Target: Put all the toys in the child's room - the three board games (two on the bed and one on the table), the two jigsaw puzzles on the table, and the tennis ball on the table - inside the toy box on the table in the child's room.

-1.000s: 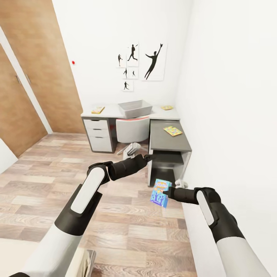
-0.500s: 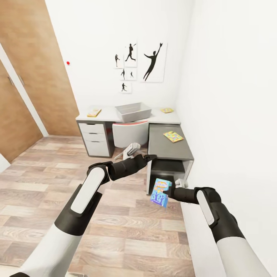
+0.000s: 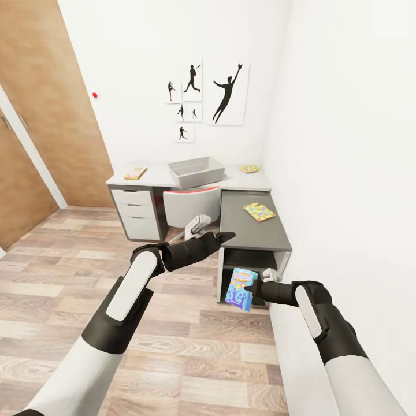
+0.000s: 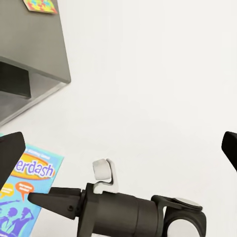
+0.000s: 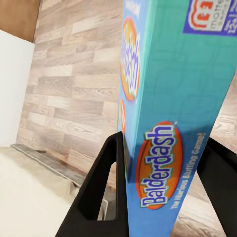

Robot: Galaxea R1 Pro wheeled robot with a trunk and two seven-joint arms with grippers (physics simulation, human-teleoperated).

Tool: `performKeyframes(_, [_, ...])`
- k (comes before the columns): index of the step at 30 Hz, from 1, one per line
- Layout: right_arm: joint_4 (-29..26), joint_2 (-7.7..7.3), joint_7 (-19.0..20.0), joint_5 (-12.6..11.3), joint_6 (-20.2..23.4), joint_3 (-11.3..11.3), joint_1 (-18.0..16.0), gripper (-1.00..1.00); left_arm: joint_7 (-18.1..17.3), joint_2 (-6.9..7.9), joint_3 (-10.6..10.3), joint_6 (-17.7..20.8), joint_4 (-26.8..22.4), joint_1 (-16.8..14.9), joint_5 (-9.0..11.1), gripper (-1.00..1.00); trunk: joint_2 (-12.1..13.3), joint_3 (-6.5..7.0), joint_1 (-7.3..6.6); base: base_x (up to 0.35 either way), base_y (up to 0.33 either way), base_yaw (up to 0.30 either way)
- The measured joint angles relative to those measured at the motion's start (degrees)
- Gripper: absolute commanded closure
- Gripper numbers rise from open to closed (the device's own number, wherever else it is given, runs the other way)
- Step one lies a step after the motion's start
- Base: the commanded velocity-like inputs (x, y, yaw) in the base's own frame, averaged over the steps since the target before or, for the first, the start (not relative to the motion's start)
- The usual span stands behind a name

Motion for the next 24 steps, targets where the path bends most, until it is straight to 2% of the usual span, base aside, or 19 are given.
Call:
performKeyframes(12, [0.0,0.01,0.0,0.0,0.0,0.1,0.0,1.0,0.0,0.03,0.0,0.0,0.0,0.0,0.0,-1.0,0.0,0.0,0.0,0.065,-0.008,0.0])
performKeyframes(24, [0.0,0.01,-0.1,0.1,0.0,0.1,0.0,1.0,0.0,0.04,0.0,0.0,0.0,0.0,-0.1,-1.0,0.0,0.0,-0.02,0.27,-0.001,0.0])
